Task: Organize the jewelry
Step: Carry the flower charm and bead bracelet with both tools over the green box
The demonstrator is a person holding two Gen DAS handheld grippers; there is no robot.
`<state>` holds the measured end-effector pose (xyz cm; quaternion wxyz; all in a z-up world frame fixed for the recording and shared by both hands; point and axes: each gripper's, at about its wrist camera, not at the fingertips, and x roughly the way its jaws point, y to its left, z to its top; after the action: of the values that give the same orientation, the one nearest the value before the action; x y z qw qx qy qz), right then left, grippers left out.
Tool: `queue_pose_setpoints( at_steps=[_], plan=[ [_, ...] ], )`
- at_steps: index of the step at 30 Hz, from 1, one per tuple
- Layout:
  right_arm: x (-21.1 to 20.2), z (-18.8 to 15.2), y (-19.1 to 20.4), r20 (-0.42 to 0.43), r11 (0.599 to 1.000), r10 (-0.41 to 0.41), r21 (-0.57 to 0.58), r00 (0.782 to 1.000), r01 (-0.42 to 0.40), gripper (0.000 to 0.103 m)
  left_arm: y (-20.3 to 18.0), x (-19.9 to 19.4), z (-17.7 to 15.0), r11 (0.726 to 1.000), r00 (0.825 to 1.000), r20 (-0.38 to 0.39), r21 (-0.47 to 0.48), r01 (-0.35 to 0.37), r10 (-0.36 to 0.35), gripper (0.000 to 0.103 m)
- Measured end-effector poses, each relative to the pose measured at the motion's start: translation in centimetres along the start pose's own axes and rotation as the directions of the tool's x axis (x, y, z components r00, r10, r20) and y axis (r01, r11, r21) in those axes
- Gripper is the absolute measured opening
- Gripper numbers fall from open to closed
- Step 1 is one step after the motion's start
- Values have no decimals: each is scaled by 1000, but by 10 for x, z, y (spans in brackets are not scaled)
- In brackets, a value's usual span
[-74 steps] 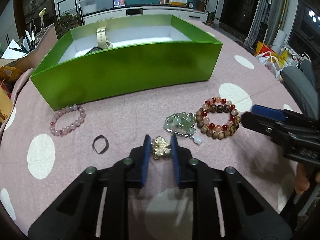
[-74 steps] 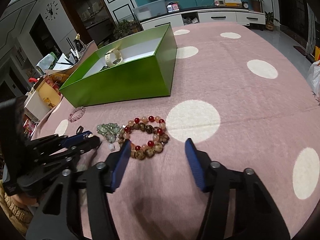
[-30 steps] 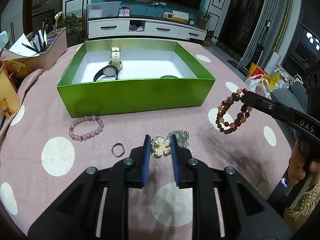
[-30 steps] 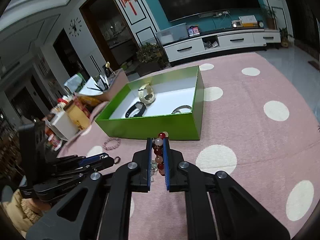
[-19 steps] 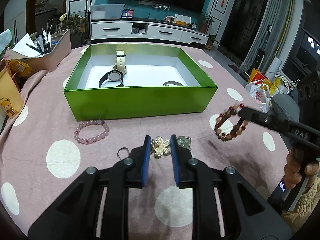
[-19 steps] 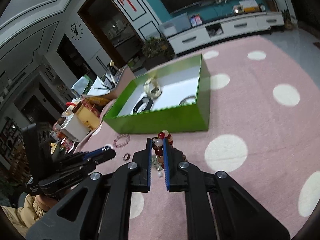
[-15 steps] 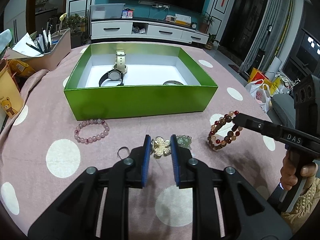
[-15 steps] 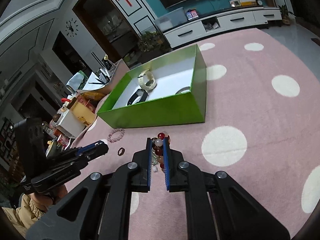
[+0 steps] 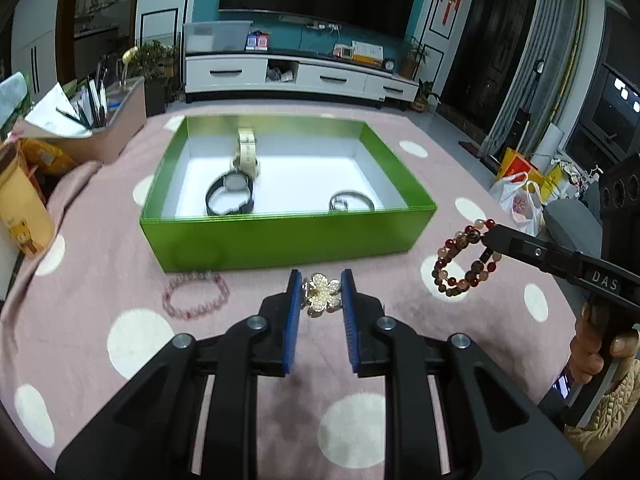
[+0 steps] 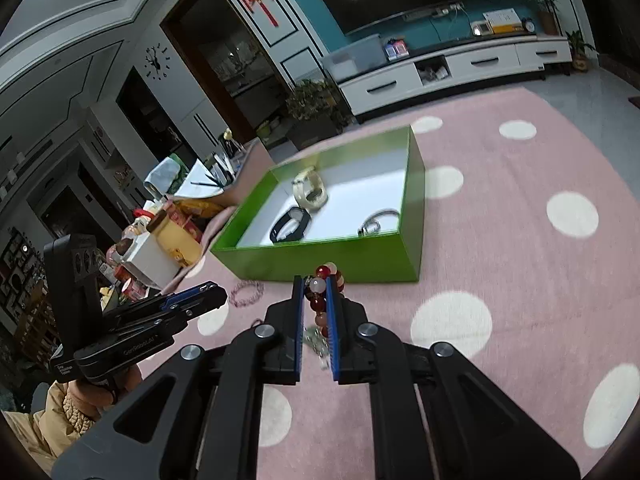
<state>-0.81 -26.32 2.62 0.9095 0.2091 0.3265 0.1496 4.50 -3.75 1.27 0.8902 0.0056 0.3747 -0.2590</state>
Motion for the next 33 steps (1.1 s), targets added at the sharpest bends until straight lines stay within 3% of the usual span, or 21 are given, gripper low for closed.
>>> queue_pose_setpoints(
  at_steps=[9, 18, 33],
  plan=[
    [-2, 38, 12, 70, 999, -7, -53, 997, 11, 10, 8, -3, 42, 1000, 998, 56, 10, -26, 25, 19],
    [16, 70, 17, 97, 995, -23, -90, 995, 32, 10, 25, 16, 81, 999, 997, 58, -14, -45, 45, 19],
    [75, 94, 11, 40, 994, -61, -93, 997, 65, 10, 45, 73, 107, 998, 997, -44, -33, -61, 59, 19]
  ],
)
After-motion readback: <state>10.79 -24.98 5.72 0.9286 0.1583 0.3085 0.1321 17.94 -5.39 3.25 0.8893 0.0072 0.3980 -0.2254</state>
